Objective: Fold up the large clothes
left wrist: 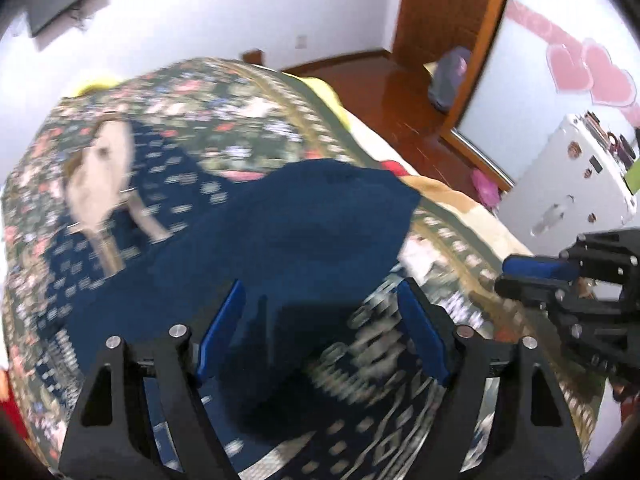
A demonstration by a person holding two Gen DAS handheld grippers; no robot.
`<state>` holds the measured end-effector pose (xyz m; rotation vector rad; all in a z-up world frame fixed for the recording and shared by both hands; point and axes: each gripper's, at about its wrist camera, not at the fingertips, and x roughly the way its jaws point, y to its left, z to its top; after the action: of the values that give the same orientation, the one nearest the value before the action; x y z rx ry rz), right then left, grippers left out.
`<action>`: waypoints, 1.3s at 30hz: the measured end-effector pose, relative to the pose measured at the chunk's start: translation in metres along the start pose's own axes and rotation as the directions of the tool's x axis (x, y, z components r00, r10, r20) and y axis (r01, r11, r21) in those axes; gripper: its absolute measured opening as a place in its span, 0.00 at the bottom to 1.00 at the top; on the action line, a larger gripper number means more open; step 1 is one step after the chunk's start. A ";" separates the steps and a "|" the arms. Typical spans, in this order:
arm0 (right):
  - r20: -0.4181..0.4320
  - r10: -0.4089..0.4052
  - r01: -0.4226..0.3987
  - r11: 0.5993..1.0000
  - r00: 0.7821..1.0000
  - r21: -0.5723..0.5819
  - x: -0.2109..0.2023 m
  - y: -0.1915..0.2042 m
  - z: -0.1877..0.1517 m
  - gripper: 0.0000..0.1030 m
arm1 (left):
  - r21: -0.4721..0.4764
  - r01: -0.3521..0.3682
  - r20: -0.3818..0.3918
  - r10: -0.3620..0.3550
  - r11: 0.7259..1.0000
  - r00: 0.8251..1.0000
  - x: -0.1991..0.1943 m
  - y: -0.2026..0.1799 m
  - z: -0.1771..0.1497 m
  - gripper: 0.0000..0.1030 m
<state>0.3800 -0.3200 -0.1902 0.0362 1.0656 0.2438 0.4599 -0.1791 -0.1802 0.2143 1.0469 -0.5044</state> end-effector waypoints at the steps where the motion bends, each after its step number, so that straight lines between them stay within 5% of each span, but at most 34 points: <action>1: -0.006 -0.001 0.002 1.000 1.000 0.024 0.002 -0.010 -0.003 0.08 | -0.010 0.020 -0.019 -0.021 1.000 1.000 0.010 -0.004 0.006 0.68; 5: -0.017 0.022 -0.021 0.997 1.000 0.074 0.007 -0.024 -0.009 0.08 | -0.057 0.092 -0.070 -0.096 0.994 0.993 0.041 -0.020 0.025 0.60; 7: -0.018 0.031 -0.030 0.996 0.999 0.079 0.011 -0.022 -0.009 0.08 | -0.036 0.058 -0.082 -0.061 0.998 0.995 0.054 -0.028 0.030 0.49; 9: -0.022 0.043 -0.041 0.996 0.999 0.082 0.014 -0.020 -0.008 0.08 | 0.004 -0.014 -0.087 0.014 1.000 0.996 0.059 -0.033 0.030 0.17; 12: -0.023 0.069 -0.067 0.995 0.997 0.070 0.018 -0.014 -0.007 0.08 | -0.031 0.012 -0.041 -0.013 0.999 0.999 0.044 -0.025 0.029 0.08; 18: 0.006 0.087 -0.087 0.996 0.996 0.023 0.025 0.013 0.007 0.08 | -0.096 0.092 0.108 -0.082 0.991 0.991 -0.025 0.005 0.029 0.04; 24: 0.045 0.127 -0.128 0.992 0.991 0.023 0.031 0.041 0.028 0.08 | -0.156 0.041 0.211 -0.007 0.987 0.977 -0.085 0.055 0.012 0.04; 31: -0.046 -0.102 0.097 0.990 0.994 -0.098 0.086 0.069 0.036 0.08 | -0.274 -0.084 0.180 0.137 0.958 0.974 -0.103 0.137 -0.048 0.04; 35: 0.002 -0.188 0.186 0.969 0.982 -0.165 0.091 0.079 0.029 0.09 | -0.344 -0.169 0.108 0.218 0.924 0.970 -0.096 0.184 -0.096 0.04; 37: 0.012 -0.236 0.235 0.956 0.972 -0.174 0.091 0.080 0.029 0.23 | -0.372 -0.205 0.069 0.247 0.905 0.967 -0.091 0.203 -0.120 0.04; 39: 0.053 -0.357 0.361 0.916 0.932 -0.174 0.090 0.080 0.028 0.72 | -0.405 -0.217 0.028 0.249 0.888 0.968 -0.084 0.222 -0.146 0.04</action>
<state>0.4313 -0.2201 -0.2419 -0.3197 1.0055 0.0052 0.4230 0.0967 -0.1940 -0.0448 1.0075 -0.0720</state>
